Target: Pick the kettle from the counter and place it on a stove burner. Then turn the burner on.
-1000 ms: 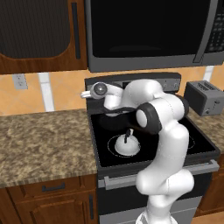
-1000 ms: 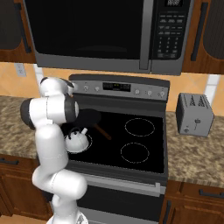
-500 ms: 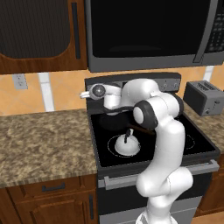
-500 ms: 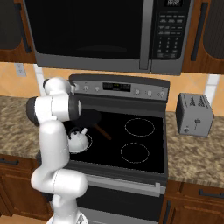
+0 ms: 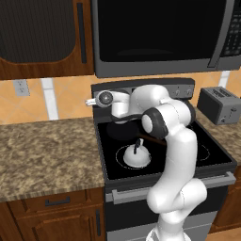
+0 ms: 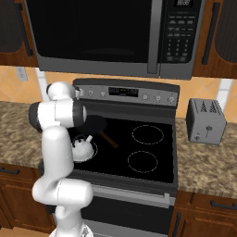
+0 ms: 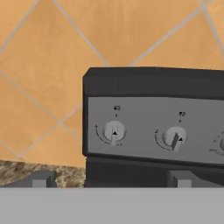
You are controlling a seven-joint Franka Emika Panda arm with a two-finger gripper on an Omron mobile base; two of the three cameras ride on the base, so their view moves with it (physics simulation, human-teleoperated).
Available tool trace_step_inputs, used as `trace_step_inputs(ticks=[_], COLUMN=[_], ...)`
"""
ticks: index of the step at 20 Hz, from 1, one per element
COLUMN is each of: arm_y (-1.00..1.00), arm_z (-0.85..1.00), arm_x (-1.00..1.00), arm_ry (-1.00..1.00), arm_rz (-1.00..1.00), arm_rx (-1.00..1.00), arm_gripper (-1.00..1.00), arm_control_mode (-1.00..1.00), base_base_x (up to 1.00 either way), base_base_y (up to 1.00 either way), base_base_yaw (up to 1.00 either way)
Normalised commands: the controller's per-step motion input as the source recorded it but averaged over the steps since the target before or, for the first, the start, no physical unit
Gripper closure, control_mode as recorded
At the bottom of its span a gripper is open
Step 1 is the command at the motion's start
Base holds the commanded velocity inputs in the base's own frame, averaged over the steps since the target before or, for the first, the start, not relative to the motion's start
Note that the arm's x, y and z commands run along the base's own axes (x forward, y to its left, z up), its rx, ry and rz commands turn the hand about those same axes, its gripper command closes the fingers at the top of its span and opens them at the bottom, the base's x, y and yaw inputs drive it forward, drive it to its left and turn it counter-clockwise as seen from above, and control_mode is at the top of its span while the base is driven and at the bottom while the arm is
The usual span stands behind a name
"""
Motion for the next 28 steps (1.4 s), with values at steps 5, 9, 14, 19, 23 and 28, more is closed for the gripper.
trace_step_inputs(ticks=[5, 9, 14, 19, 23, 28], arm_y=[0.0, 0.0, -0.01, -0.18, 0.0, 0.0], arm_z=[0.0, 0.0, -0.01, -0.03, 0.0, 0.0], arm_x=[0.23, 0.1, 0.08, 0.34, 0.29, 0.15], arm_ry=[0.0, 0.0, 0.0, 0.0, 0.0, 0.0], arm_rz=[0.0, 0.0, 0.0, 0.0, 0.0, 0.0], arm_rx=[0.0, 0.0, 0.0, 0.0, 0.0, 0.0], arm_gripper=[-1.0, -1.0, -1.0, -1.0, -1.0, -1.0], arm_control_mode=[-1.0, -1.0, -1.0, -1.0, -1.0, -1.0], base_base_x=[0.0, 0.0, 0.0, 0.0, 0.0, 0.0], base_base_y=[0.0, 0.0, 0.0, 0.0, 0.0, 0.0], base_base_yaw=[0.0, 0.0, 0.0, 0.0, 0.0, 0.0])
